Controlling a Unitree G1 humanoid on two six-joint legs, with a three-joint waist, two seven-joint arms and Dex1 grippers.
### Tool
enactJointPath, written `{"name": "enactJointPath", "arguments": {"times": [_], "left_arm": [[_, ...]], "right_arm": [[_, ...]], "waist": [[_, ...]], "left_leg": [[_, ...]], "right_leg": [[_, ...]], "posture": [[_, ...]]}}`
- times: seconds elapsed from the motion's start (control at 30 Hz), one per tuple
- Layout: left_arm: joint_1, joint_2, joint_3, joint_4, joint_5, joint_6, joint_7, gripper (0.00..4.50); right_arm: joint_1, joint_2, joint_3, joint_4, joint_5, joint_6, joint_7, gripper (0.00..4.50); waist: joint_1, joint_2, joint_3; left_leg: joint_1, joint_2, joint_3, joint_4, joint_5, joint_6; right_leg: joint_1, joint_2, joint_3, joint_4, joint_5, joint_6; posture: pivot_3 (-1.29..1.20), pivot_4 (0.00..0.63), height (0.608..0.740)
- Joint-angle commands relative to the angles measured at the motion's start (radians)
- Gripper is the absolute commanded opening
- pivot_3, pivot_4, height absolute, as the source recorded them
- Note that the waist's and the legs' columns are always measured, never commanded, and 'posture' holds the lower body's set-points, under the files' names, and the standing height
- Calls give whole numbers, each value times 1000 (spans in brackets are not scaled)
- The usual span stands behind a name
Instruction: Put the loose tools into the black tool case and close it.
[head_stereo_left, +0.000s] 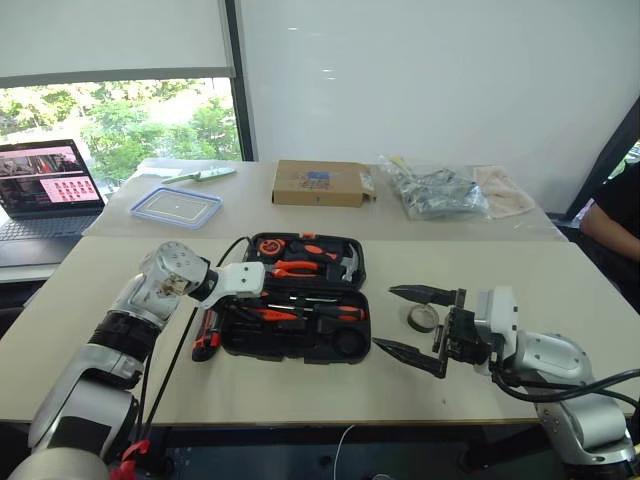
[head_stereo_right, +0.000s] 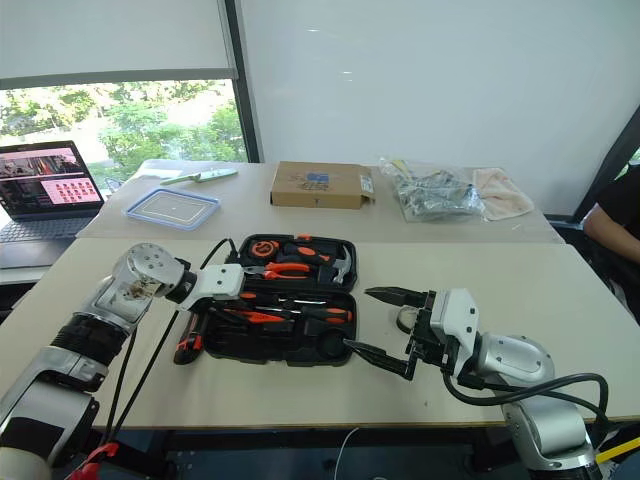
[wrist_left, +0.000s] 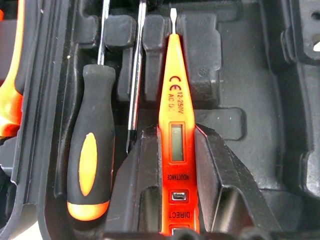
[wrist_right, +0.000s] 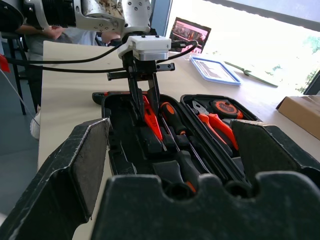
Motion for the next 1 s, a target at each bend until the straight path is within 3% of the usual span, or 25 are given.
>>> {"name": "enactJointPath", "arguments": {"times": [0.03,0.07,0.13,0.27,0.47,0.67,0.77,0.93,1.0], "left_arm": [[39,5,-28,24,28,14,-4,459],[41,-3,-10,14,-1,19,-13,459],[42,-20,23,-4,-47,27,-14,1472],[41,-41,77,-47,-131,14,-35,2729],[39,-9,125,-113,-207,51,-86,2729],[38,26,165,-108,-225,50,-58,2729],[45,9,175,-70,-209,22,3,2029],[72,-11,166,-45,-208,8,45,196],[80,-16,169,-46,-209,7,56,90]], "right_arm": [[-15,5,-10,-13,1,-26,-3,4500],[-17,7,-8,-10,-1,-26,-4,4500],[-21,9,-6,-7,-4,-27,-4,4500],[-24,11,-6,1,-5,-29,2,4500],[-36,7,-1,17,-4,-28,15,4500],[-48,10,5,32,-5,-31,23,4500],[-53,16,12,38,-8,-33,25,4500],[-59,22,16,42,-10,-32,29,4500],[-58,21,14,44,-9,-33,32,4500]], "waist": [[-1,0,0],[-1,0,0],[-2,0,0],[0,0,0],[6,0,0],[3,0,0],[4,0,0],[5,0,0],[4,0,0]], "left_leg": [[0,0,0,0,0,0],[0,0,0,0,0,0],[1,0,0,0,0,0],[-1,0,0,0,0,0],[-14,-2,0,2,0,-1],[-15,-2,0,2,1,-1],[-15,-2,0,2,1,-1],[-15,-2,0,2,1,-1],[-15,-2,0,2,1,-1]], "right_leg": [[0,0,0,0,0,0],[0,0,0,0,0,0],[0,0,1,0,0,0],[-2,0,1,0,0,0],[-12,-1,1,0,1,1],[-13,0,1,0,1,1],[-13,0,1,0,1,1],[-12,-1,1,0,1,2],[-13,0,1,0,1,2]], "posture": [[0,150,740],[0,150,740],[0,150,740],[0,150,740],[0,150,740],[0,150,740],[0,150,740],[0,150,740],[0,150,740]]}}
